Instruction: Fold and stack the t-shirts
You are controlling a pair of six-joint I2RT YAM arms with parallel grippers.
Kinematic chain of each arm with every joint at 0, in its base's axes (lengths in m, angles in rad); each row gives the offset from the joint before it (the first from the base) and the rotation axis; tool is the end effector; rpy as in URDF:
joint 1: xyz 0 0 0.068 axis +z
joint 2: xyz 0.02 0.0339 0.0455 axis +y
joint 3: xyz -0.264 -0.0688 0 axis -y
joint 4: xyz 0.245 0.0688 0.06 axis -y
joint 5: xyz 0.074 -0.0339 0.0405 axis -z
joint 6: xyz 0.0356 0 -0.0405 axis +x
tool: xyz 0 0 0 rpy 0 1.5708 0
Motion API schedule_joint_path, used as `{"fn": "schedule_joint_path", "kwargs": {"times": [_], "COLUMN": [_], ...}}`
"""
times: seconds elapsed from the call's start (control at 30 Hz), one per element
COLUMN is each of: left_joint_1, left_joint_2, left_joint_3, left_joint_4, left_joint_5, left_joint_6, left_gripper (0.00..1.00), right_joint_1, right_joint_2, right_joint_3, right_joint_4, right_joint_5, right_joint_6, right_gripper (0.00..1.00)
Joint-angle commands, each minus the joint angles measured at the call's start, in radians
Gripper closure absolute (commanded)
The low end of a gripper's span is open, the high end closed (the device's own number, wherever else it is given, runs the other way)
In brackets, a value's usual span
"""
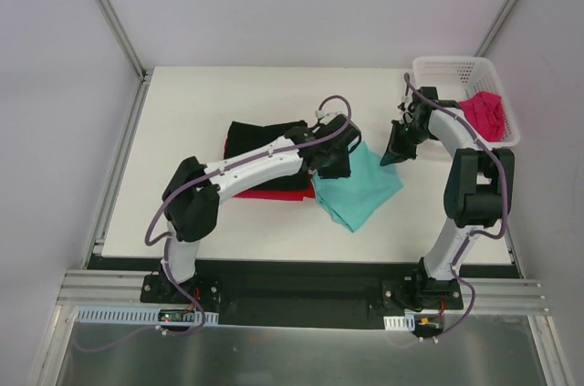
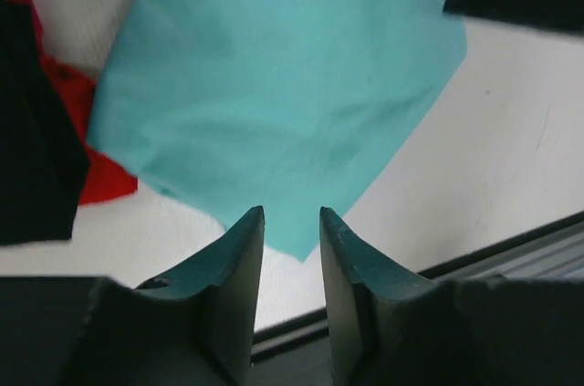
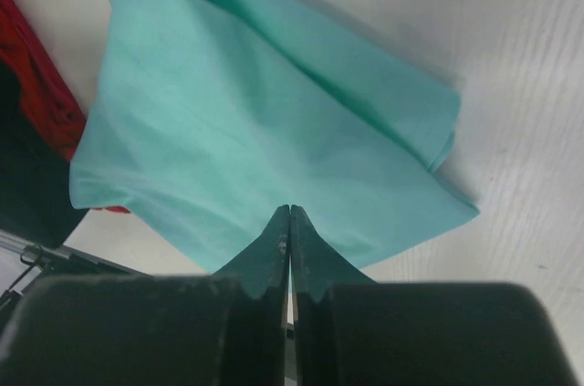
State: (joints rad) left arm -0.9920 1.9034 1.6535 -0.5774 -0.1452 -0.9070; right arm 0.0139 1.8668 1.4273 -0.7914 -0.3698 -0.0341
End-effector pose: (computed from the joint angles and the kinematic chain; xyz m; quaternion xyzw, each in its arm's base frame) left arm 0.2408 -0.3591 0.2802 0.0132 0.9295 -0.2552 0.2658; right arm 0.3798 0.0181 0.2150 -0.0543 0.9678 0.1795 0.1681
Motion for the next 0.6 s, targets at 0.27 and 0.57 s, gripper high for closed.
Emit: {"fn": "schedule_joint_path", "kwargs": {"times": [0.27, 0.57], "left_joint_1": [0.141, 0.148], "left_joint_2": [0.289, 0.335], "left_joint_3": [0.198, 0.198], "left_joint_4": [-0.012, -0.004], "left_joint_5": [0.144, 0.144], "left_joint_6": [0.083, 0.08], "left_gripper": [0.97, 0.98], "right_joint_1": [0.021, 0.075], "right_joint_2": [-0.127, -0.095], "right_joint_3": [-0.212, -0.258], "right_joint_4": [0.04, 0.073], "right_joint_5": [0.051, 0.069], "right_joint_6": [0.008, 0.063], "right_gripper": [0.99, 0.99]}}
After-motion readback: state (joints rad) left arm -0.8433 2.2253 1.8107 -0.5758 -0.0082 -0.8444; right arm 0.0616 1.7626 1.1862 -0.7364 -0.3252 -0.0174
